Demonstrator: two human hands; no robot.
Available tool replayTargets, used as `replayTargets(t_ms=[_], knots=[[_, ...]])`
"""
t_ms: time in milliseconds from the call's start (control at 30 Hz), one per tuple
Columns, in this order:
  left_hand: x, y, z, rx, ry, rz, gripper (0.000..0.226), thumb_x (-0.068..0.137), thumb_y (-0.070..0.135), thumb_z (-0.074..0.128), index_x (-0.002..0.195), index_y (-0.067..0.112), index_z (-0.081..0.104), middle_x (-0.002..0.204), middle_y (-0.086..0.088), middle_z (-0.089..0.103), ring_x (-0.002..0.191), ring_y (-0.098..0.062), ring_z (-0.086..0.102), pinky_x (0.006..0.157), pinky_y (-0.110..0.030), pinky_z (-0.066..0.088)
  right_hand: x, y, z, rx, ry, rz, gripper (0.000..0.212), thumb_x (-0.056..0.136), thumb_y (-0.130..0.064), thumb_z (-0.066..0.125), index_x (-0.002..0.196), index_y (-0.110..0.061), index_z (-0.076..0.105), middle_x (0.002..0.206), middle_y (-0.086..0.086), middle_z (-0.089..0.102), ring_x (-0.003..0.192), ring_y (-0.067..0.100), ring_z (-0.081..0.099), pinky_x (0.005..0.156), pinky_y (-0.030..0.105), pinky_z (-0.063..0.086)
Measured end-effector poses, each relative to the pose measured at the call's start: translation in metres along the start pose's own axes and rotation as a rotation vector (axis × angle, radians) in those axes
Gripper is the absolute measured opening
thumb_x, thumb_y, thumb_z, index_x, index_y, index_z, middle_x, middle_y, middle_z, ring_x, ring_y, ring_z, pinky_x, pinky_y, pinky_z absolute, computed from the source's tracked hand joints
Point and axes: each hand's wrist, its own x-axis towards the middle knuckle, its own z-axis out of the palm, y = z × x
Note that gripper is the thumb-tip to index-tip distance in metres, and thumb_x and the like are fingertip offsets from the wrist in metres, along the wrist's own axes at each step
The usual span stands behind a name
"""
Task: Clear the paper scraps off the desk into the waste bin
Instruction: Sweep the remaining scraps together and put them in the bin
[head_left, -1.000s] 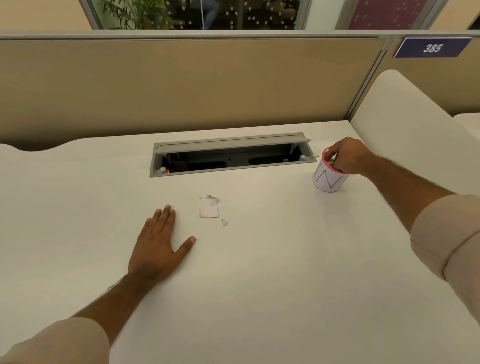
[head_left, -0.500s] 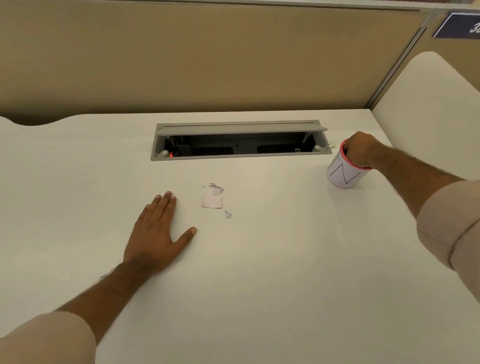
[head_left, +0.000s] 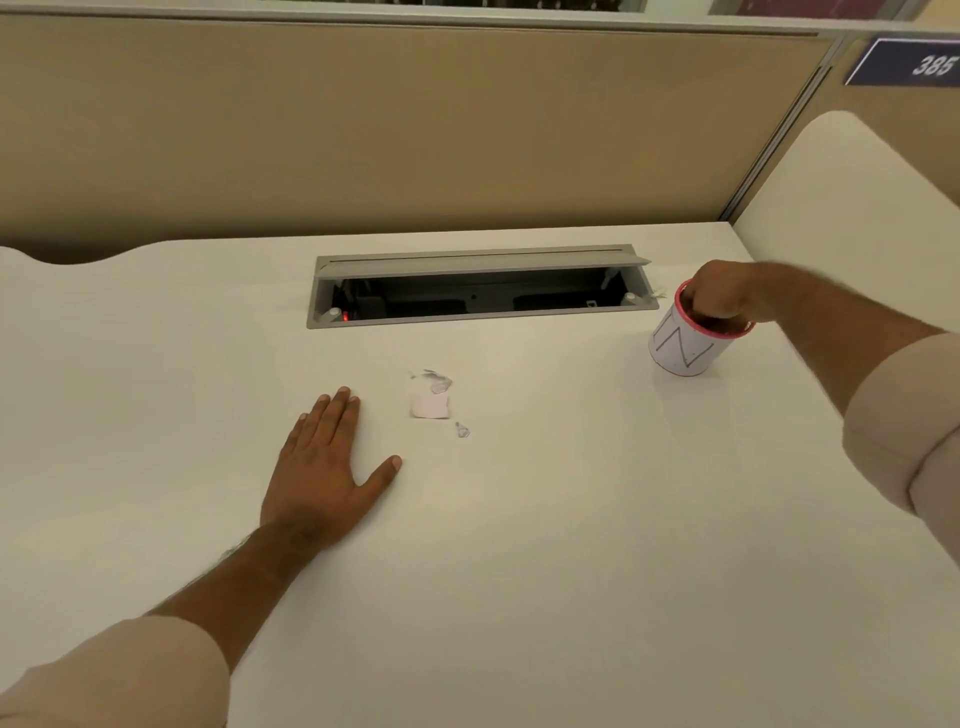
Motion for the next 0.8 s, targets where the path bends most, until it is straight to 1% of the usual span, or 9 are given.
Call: replayTargets(t_ms=[100, 167, 200, 300, 400, 500, 633, 700, 800], knots=[[0.000, 0.000, 0.001, 0.021, 0.002, 0.007, 0.090, 0.087, 0.076, 0.021, 0.156, 0.019, 0.011, 0.164, 0.004, 0.005, 0.151, -0.011, -0.001, 0.123, -0.034, 0.003, -0.007, 0.001, -0.014, 0.156, -0.103, -0.015, 0.028, 0.086, 0.007, 0.058, 0.114, 0.006, 0.063, 0.110, 0.021, 0.065, 0.084, 0.034, 0.065, 0.076, 0.039, 0.057], [0.000, 0.000, 0.002, 0.034, 0.012, 0.013, 0.090, 0.087, 0.076, 0.020, 0.156, 0.017, 0.012, 0.164, 0.003, 0.006, 0.151, -0.011, -0.001, 0.123, -0.034, 0.001, -0.011, 0.003, -0.021, 0.241, -0.046, -0.015, 0.026, 0.080, 0.007, 0.068, 0.106, 0.006, 0.067, 0.104, 0.021, 0.066, 0.073, 0.031, 0.065, 0.065, 0.035, 0.059], [0.000, 0.001, 0.002, 0.040, 0.018, 0.016, 0.090, 0.088, 0.075, 0.020, 0.155, 0.016, 0.013, 0.164, 0.003, 0.007, 0.151, -0.010, -0.002, 0.123, -0.035, 0.000, -0.012, 0.005, -0.023, 0.261, 0.012, -0.012, 0.026, 0.077, 0.004, 0.073, 0.103, 0.006, 0.069, 0.103, 0.021, 0.067, 0.075, 0.032, 0.065, 0.068, 0.037, 0.059], [0.000, 0.000, 0.003, 0.038, 0.023, 0.019, 0.090, 0.088, 0.075, 0.022, 0.155, 0.015, 0.014, 0.164, 0.002, 0.009, 0.150, -0.010, -0.002, 0.123, -0.034, 0.000, -0.012, 0.009, -0.027, 0.125, 0.116, -0.021, 0.036, 0.073, -0.007, 0.079, 0.105, 0.005, 0.069, 0.110, 0.022, 0.067, 0.093, 0.034, 0.063, 0.088, 0.041, 0.053], [0.000, -0.001, 0.004, 0.016, 0.023, 0.013, 0.089, 0.088, 0.075, 0.023, 0.155, 0.017, 0.014, 0.164, 0.003, 0.009, 0.150, -0.009, -0.001, 0.123, -0.032, 0.000, -0.014, 0.007, -0.021, -0.126, 0.074, 0.011, 0.047, 0.079, -0.021, 0.076, 0.119, 0.000, 0.063, 0.118, 0.020, 0.063, 0.105, 0.033, 0.060, 0.092, 0.038, 0.051], [0.001, -0.001, 0.005, 0.010, 0.025, 0.010, 0.089, 0.088, 0.075, 0.025, 0.155, 0.017, 0.014, 0.164, 0.004, 0.009, 0.150, -0.008, -0.001, 0.123, -0.032, 0.000, -0.013, 0.004, -0.011, -0.234, 0.049, 0.015, 0.050, 0.085, -0.026, 0.069, 0.128, -0.004, 0.057, 0.123, 0.018, 0.058, 0.109, 0.032, 0.058, 0.092, 0.036, 0.050], [0.000, -0.001, 0.004, -0.002, 0.027, 0.006, 0.089, 0.088, 0.075, 0.026, 0.155, 0.018, 0.015, 0.164, 0.005, 0.009, 0.150, -0.008, -0.001, 0.123, -0.033, 0.002, -0.011, -0.004, -0.001, -0.327, 0.086, -0.007, 0.045, 0.094, -0.032, 0.054, 0.128, -0.003, 0.055, 0.122, 0.017, 0.059, 0.108, 0.031, 0.058, 0.086, 0.033, 0.047], [0.000, -0.001, 0.004, -0.007, 0.029, 0.005, 0.089, 0.088, 0.075, 0.026, 0.155, 0.018, 0.015, 0.164, 0.005, 0.009, 0.150, -0.008, -0.001, 0.123, -0.034, 0.002, -0.009, -0.008, 0.001, -0.363, 0.087, 0.004, 0.044, 0.094, -0.032, 0.055, 0.124, 0.001, 0.055, 0.117, 0.018, 0.061, 0.104, 0.031, 0.058, 0.081, 0.033, 0.046], [0.000, 0.000, 0.004, -0.007, 0.030, 0.005, 0.089, 0.088, 0.075, 0.026, 0.155, 0.017, 0.015, 0.164, 0.004, 0.008, 0.150, -0.008, -0.001, 0.123, -0.033, 0.001, -0.009, -0.011, -0.005, -0.411, 0.022, 0.018, 0.041, 0.089, -0.028, 0.063, 0.116, 0.001, 0.058, 0.101, 0.015, 0.060, 0.086, 0.027, 0.056, 0.071, 0.030, 0.044]])
